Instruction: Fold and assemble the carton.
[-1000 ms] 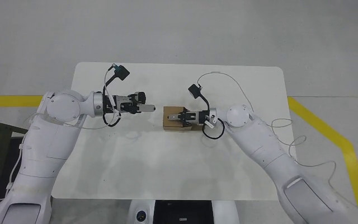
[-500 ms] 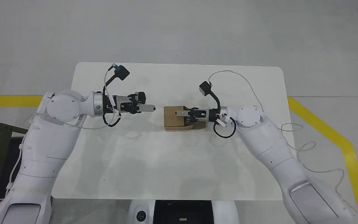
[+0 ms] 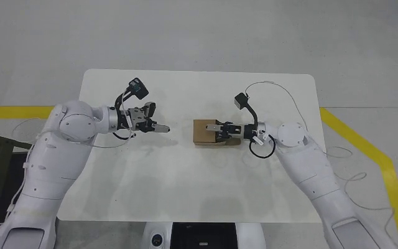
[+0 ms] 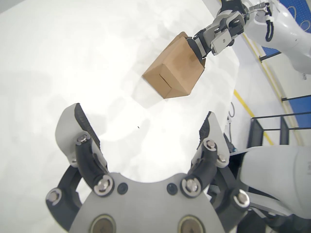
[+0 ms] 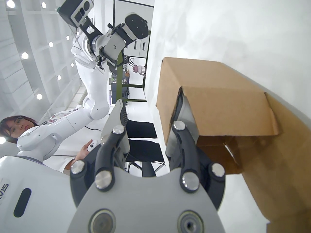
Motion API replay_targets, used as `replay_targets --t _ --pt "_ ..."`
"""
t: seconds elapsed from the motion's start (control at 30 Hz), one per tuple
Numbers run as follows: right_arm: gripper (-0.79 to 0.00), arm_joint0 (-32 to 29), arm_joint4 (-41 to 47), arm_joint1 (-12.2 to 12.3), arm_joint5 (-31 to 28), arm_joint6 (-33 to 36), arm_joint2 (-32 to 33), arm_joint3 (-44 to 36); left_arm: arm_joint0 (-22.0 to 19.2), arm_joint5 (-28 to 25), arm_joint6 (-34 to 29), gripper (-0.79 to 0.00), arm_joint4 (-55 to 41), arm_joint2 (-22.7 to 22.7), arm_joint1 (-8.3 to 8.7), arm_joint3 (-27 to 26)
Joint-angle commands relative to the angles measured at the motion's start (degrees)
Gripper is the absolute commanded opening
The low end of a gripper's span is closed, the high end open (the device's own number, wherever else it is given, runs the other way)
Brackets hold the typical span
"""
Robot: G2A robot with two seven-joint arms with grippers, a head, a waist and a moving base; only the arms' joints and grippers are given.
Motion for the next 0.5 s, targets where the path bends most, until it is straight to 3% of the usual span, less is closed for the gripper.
replay_targets --t 0.0,0.23,0.47 --pt "-0.434 0.04 -0.22 -0.19 0.31 -0.58 -0.55 0.56 -0.23 -1.86 3.09 0.0 3.5 0.77 -0.13 0.33" --pt "-0.437 1.28 -0.14 -1.0 0.37 -1.04 -2.47 2.04 -0.36 -6.52 8.48 0.0 8.91 2.96 -0.37 0.55" --pt "-0.425 0.56 0.38 -0.1 -0.07 1.55 0.19 1.43 -0.21 -10.39 13.46 0.0 16.34 5.76 -0.71 -0.45"
